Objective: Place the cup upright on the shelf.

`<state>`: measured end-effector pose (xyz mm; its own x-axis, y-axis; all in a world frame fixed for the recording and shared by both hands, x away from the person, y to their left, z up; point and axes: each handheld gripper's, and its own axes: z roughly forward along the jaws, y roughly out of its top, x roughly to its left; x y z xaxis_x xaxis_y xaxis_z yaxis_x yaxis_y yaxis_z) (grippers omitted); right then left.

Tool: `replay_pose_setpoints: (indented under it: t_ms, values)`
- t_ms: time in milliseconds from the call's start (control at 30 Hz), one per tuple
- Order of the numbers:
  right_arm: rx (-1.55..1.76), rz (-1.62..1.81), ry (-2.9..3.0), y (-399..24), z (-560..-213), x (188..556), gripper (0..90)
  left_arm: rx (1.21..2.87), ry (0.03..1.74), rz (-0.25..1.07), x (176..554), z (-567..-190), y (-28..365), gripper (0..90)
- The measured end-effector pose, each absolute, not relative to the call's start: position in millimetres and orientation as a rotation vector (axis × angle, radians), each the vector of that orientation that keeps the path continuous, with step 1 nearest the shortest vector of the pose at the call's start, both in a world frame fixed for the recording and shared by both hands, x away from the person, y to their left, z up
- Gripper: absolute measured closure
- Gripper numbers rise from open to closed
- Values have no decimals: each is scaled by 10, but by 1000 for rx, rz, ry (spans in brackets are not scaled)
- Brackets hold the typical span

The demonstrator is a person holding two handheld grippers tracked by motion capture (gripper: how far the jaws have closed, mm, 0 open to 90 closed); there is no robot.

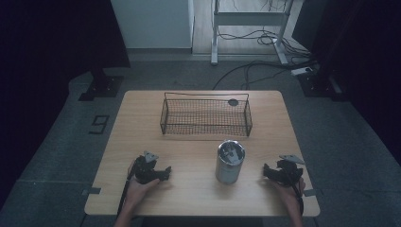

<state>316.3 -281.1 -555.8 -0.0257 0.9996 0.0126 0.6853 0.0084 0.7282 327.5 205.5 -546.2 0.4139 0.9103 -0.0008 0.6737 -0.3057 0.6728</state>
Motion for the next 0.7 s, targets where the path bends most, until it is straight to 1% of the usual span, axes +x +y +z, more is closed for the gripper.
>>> replay_pose_setpoints:
  t_ms: [33, 67, 100, 133, 167, 200, 267, 367, 467, 567, 600, 700]
  values:
    - [1731, 774, 1762, -2809, -5559, 3161, 72, 2078, 1350, 552, 3257, -5444, 2050, 113]
    - [1735, 770, 1758, -2807, -5558, 3150, 71, 2035, 1376, 611, 3223, -5399, 2054, 157]
    - [1735, 770, 1758, -2807, -5558, 3150, 71, 2035, 1376, 611, 3223, -5399, 2054, 151]
    - [1734, 771, 1755, -2807, -5560, 3141, 71, 1994, 1367, 566, 3199, -5343, 2097, 149]
    - [1734, 771, 1755, -2807, -5560, 3141, 71, 1994, 1367, 566, 3199, -5343, 2097, 148]
    - [1738, 773, 1751, -2811, -5560, 3132, 72, 1950, 1354, 594, 3142, -5295, 2131, 151]
    - [1740, 774, 1748, -2812, -5561, 3130, 72, 1921, 1344, 602, 3110, -5274, 2160, 157]
    - [1741, 771, 1747, -2812, -5561, 3130, 73, 1825, 1341, 588, 3061, -5228, 2260, 202]
    - [1742, 770, 1742, -2814, -5560, 3130, 79, 1779, 1350, 566, 3074, -5203, 2331, 208]
    - [1746, 771, 1736, -2817, -5559, 3128, 82, 1745, 1323, 605, 3029, -5169, 2342, 218]
    - [1748, 772, 1733, -2820, -5559, 3125, 86, 1734, 1313, 604, 3009, -5151, 2342, 232]
    - [1751, 768, 1731, -2821, -5558, 3122, 86, 1712, 1286, 593, 2967, -5117, 2331, 235]
